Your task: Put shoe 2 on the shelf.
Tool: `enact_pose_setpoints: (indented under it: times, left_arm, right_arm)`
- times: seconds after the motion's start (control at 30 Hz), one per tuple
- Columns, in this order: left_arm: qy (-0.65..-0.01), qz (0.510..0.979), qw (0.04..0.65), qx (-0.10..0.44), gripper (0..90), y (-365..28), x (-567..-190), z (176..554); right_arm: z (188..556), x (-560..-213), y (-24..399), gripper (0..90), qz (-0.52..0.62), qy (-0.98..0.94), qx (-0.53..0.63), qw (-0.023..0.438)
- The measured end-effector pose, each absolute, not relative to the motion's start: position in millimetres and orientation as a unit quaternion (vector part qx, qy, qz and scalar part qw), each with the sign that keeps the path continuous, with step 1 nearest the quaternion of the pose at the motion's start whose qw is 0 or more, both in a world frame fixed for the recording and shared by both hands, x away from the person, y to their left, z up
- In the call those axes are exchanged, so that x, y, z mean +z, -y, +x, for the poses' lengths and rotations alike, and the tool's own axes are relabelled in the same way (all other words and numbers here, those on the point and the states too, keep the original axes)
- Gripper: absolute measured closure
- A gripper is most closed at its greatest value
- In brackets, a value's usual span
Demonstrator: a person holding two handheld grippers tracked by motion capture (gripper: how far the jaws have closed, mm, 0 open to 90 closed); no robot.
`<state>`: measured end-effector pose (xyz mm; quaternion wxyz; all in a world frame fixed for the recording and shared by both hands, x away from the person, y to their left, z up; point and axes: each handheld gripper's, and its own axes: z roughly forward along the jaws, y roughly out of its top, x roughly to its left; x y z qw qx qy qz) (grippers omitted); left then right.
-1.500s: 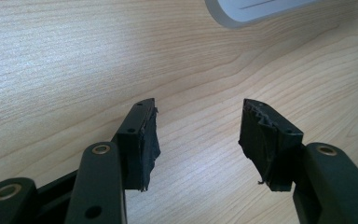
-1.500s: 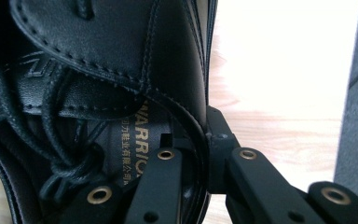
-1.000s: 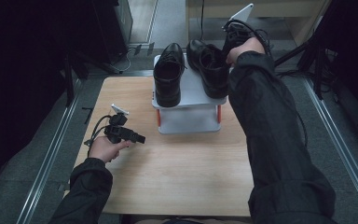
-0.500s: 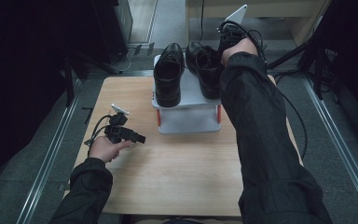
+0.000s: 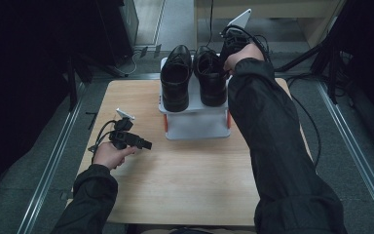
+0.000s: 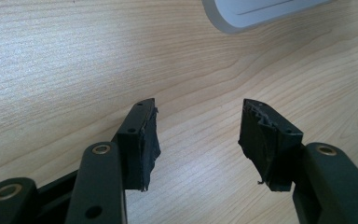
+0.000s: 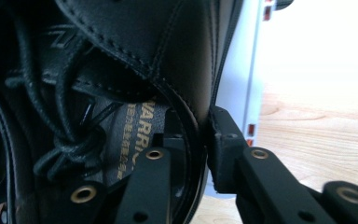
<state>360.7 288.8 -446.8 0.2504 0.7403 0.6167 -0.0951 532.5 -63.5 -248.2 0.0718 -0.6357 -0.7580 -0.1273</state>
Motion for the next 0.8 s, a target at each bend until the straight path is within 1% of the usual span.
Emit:
enact_pose_setpoints:
  times: [0.3, 0.8]
  left_arm:
    - [-0.615, 0.743, 0.248, -0.098, 45.9, -287.3, -446.7, 360.8]
    - [-0.616, 0.742, 0.246, -0.097, 45.8, -287.9, -447.2, 361.1]
  right_arm:
    - [521.7, -252.9, 51.7, 73.4, -0.616, 0.773, -0.127, 0.082]
    - [520.2, -257.5, 56.7, 71.5, -0.613, 0.773, -0.139, 0.088]
